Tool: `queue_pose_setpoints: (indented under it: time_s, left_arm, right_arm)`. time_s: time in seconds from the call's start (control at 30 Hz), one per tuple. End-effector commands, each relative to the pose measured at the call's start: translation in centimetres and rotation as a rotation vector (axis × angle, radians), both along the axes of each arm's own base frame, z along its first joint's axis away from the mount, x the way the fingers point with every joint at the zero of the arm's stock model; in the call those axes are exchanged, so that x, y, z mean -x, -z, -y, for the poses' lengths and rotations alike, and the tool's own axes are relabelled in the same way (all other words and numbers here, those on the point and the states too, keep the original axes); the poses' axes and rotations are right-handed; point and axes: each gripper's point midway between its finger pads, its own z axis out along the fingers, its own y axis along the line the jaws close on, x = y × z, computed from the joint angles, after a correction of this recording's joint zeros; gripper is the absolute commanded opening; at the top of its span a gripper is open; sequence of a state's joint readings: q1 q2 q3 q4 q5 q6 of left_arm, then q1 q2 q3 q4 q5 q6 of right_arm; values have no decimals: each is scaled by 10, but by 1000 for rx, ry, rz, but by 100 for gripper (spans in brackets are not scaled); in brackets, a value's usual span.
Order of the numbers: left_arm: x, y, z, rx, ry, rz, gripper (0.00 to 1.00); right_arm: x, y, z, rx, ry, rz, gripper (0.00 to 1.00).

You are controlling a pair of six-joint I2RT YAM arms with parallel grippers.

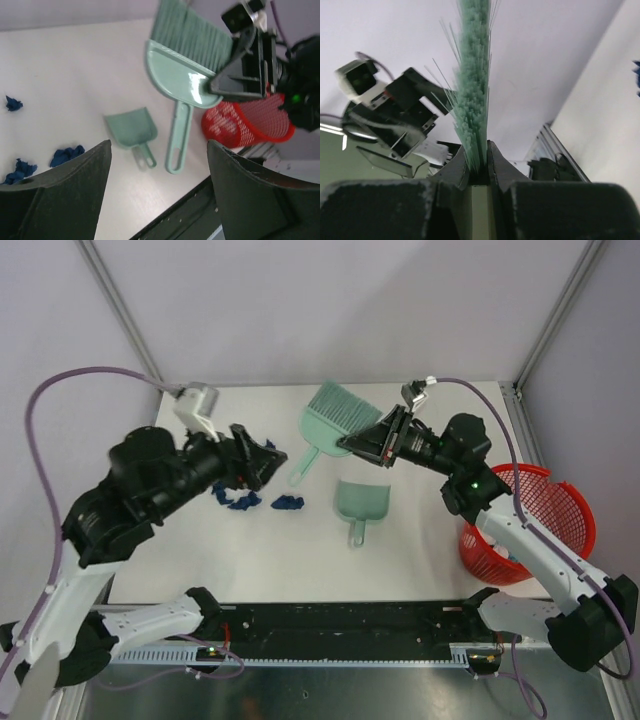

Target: Sweep away the paper scraps from the table

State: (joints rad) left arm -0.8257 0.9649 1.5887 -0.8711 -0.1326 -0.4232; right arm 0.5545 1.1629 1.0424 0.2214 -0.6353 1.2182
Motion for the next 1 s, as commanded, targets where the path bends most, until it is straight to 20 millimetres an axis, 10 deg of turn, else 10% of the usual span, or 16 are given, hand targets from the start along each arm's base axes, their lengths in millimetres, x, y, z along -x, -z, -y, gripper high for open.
queue_pose_setpoints:
  time_s: [0.0, 0.4, 0.97]
  left_arm:
    - [5, -50, -19, 213, -56, 45, 78]
    - [24, -87, 3, 637, 129, 93, 70]
    - [21, -86, 5, 671, 139, 120, 53]
  right_arm:
    - [18, -73, 10, -217, 20, 157, 0]
    - [21, -121, 5, -653, -12, 139, 0]
    - [22, -110, -15, -732, 14, 116, 0]
